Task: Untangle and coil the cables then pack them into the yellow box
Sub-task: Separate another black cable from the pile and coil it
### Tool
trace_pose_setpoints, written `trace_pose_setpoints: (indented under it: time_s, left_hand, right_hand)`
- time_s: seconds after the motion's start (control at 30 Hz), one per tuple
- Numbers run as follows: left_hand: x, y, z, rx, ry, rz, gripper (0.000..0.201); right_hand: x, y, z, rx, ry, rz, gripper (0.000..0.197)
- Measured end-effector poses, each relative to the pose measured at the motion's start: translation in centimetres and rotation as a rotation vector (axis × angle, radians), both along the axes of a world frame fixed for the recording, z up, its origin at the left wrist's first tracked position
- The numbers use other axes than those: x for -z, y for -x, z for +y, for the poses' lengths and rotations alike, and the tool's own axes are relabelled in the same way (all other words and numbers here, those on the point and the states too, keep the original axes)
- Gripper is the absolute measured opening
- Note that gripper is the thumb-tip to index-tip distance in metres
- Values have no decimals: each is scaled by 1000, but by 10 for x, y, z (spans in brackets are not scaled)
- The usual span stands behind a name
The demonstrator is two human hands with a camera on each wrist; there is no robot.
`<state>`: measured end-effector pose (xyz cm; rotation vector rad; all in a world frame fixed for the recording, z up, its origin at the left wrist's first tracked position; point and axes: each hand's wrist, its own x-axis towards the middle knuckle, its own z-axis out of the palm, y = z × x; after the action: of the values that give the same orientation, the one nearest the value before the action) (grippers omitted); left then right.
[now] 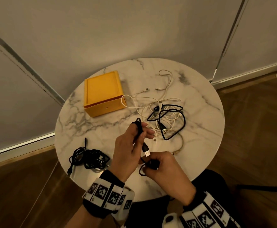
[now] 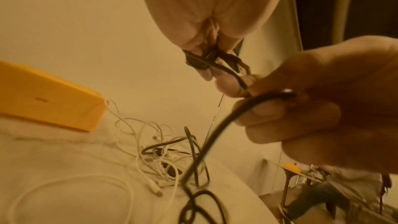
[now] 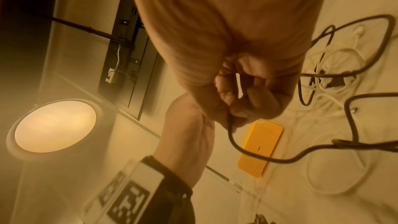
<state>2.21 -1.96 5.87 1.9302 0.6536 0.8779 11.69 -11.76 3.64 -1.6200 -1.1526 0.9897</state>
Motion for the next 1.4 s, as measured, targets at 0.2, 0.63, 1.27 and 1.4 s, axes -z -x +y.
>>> trace_pose_setpoints:
  time_s: [0.2, 0.63, 1.27, 1.4]
  left_hand:
    - [5, 1, 5, -81, -169, 59, 22]
    - [15, 22, 9, 263, -101, 398, 19]
    - [-27, 45, 18, 687, -138, 658, 26]
    - [-37, 51, 14, 745, 444, 576, 30]
  right_hand:
    - [-4, -2, 1, 31, 53, 10, 22]
    - [-13, -23, -1, 90, -126, -54, 42]
    - [-40, -61, -5, -460, -25, -112, 6]
    - [-42, -58, -6, -564, -94, -122, 11]
